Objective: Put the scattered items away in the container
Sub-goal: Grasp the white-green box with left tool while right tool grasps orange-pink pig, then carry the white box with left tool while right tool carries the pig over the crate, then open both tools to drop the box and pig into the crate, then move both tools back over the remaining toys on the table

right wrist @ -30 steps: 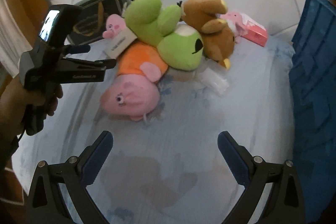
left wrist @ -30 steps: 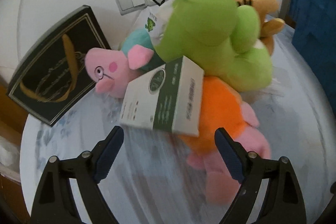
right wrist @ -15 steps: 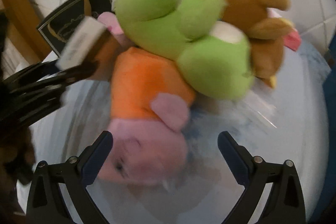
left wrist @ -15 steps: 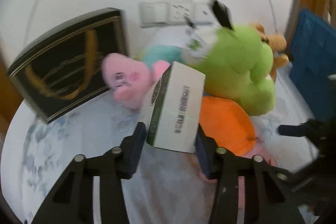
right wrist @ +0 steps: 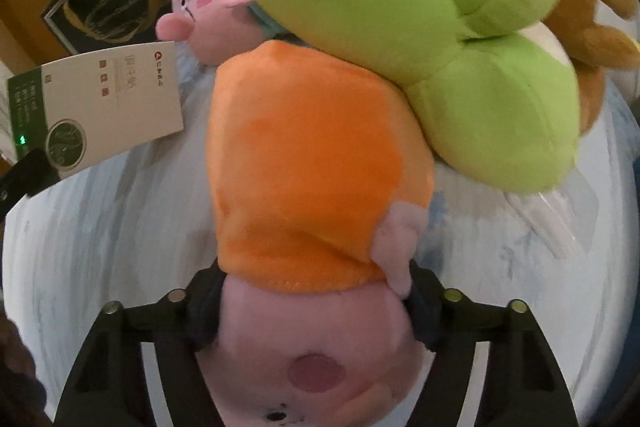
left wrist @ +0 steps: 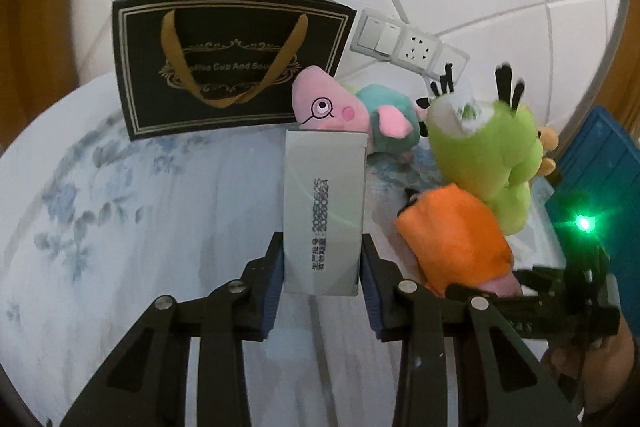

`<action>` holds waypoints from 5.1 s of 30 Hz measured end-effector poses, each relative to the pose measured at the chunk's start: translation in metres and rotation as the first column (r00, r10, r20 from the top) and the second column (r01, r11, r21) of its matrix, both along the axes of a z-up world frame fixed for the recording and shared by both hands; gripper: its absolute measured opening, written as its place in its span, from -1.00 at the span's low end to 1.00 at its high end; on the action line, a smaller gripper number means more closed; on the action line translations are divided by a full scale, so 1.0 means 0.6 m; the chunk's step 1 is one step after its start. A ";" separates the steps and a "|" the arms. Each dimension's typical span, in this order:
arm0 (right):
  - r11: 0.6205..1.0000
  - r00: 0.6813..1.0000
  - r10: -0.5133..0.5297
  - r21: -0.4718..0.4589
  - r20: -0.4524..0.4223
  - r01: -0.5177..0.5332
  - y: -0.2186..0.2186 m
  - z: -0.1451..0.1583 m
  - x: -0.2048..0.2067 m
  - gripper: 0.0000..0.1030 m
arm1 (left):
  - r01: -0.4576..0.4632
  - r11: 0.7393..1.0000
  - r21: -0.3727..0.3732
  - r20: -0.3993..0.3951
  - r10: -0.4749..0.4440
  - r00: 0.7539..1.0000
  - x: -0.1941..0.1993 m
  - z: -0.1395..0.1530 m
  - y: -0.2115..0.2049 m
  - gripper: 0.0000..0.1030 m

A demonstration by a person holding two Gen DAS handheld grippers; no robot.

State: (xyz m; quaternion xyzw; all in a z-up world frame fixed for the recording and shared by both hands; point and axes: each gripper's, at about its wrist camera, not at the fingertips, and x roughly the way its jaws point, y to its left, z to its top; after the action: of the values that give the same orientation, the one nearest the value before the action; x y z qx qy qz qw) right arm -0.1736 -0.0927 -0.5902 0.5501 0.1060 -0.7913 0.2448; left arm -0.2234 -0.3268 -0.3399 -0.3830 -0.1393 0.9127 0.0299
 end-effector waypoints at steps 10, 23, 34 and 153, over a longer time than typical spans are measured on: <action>1.000 0.996 0.031 0.001 0.083 -0.032 0.100 0.021 0.139 0.35 | 0.004 0.997 -0.074 0.018 -0.003 1.000 0.092 0.048 0.036 -0.35; 0.999 0.997 0.036 0.002 0.071 -0.037 0.235 0.136 0.293 0.35 | 0.003 0.993 -0.114 0.093 0.008 0.996 0.265 0.111 0.077 -0.35; 0.997 0.999 0.034 -0.068 -0.023 -0.036 0.285 0.268 0.360 0.35 | 0.008 0.990 -0.144 0.019 -0.005 1.000 0.360 0.238 0.148 -0.35; 0.898 0.854 -0.389 -0.351 -0.345 0.267 0.994 0.601 0.242 0.99 | 0.471 0.868 -0.158 -0.071 -0.486 0.871 0.184 0.512 0.827 0.58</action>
State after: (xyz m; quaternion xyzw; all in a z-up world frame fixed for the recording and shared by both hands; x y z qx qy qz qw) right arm -0.0282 0.5038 -0.2297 0.3413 -0.0590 -0.9251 0.1554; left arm -0.1132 0.1694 -0.0329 -0.3568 0.0241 0.9034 0.2365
